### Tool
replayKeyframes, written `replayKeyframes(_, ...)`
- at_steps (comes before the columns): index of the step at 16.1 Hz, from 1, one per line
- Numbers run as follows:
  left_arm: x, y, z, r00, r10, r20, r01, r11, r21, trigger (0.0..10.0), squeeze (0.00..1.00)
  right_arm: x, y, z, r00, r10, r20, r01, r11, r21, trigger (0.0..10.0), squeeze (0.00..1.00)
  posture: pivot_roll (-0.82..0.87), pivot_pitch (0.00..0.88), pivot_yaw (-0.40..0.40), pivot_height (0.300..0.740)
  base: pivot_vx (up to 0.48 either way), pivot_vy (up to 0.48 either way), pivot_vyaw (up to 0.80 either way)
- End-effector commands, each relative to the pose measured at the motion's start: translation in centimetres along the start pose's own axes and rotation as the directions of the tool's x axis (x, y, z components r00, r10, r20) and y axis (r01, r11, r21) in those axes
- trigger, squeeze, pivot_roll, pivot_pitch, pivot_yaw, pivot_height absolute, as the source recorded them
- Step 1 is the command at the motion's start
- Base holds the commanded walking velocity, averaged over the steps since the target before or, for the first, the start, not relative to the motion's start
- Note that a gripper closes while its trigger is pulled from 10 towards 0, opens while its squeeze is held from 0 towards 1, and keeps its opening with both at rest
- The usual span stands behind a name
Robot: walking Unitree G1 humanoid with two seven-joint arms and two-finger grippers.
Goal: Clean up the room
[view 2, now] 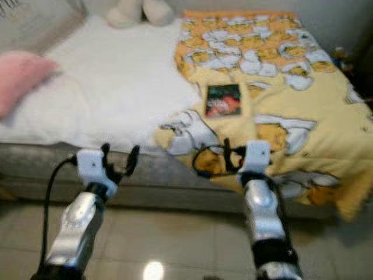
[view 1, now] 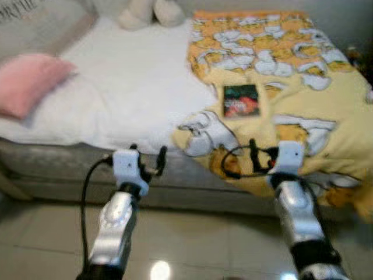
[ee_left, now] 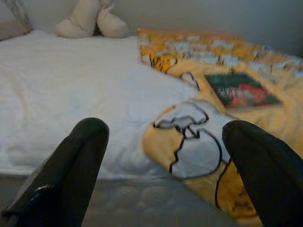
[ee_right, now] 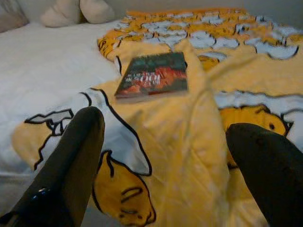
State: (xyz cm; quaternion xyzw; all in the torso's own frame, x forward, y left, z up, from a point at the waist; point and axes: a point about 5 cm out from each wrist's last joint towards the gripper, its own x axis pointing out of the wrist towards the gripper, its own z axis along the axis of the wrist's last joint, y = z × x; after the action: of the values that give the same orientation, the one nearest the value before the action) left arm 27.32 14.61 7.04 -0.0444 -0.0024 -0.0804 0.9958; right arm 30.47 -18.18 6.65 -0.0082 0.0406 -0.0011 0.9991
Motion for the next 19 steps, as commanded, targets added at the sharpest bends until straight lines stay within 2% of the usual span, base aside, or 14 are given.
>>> replayKeyframes(1, 0.07, 0.34, 0.17, 1.000, 0.005, 0.003, -0.005, 1.000, 0.004, 10.0, 0.00, 0.10, 0.29, 0.28, 1.000, 0.013, 0.018, -0.013, 1.000, -0.010, 10.0, 0.00, -0.18, 0.000, 0.107, 0.740, 0.000, -0.472, 0.00)
replayKeyframes(2, 0.09, 0.48, -0.03, 1.000, 0.013, -0.013, -0.013, 1.000, -0.001, 10.0, 0.00, 0.12, 0.30, 0.24, 1.000, 0.013, 0.016, -0.013, 1.000, -0.009, 10.0, 0.00, -0.18, 0.000, 0.108, 0.740, 0.000, 0.000, 0.00)
replayKeyframes(3, 0.15, 0.78, -0.40, 0.998, 0.036, -0.044, -0.035, 0.999, 0.034, 10.0, 0.00, 0.14, 0.36, 0.22, 1.000, 0.014, 0.015, -0.014, 1.000, -0.009, 10.0, 0.00, -0.18, 0.000, 0.110, 0.740, 0.000, 0.000, 0.00)
replayKeyframes(5, 0.18, 0.68, -0.18, 0.999, 0.009, -0.031, -0.008, 0.999, 0.040, 10.0, 0.00, 0.15, 0.48, 0.18, 1.000, 0.015, 0.015, -0.015, 1.000, -0.007, 10.0, 0.00, -0.18, 0.000, 0.112, 0.740, 0.000, 0.000, 0.00)
replayKeyframes(6, 0.26, 0.53, 0.03, 1.000, -0.012, -0.023, 0.014, 0.997, 0.069, 10.0, 0.00, 0.14, 0.57, 0.16, 1.000, 0.016, 0.015, -0.016, 1.000, -0.006, 10.0, 0.00, -0.18, 0.000, 0.113, 0.740, 0.454, 0.000, 0.00)
replayKeyframes(19, 0.55, -0.09, 0.33, 1.000, -0.015, -0.006, 0.015, 1.000, 0.002, 10.0, 0.00, 0.45, 0.79, 0.26, 1.000, 0.026, 0.011, -0.026, 0.999, -0.034, 10.0, 0.00, -0.18, 0.000, 0.115, 0.740, 0.471, 0.000, -0.09)
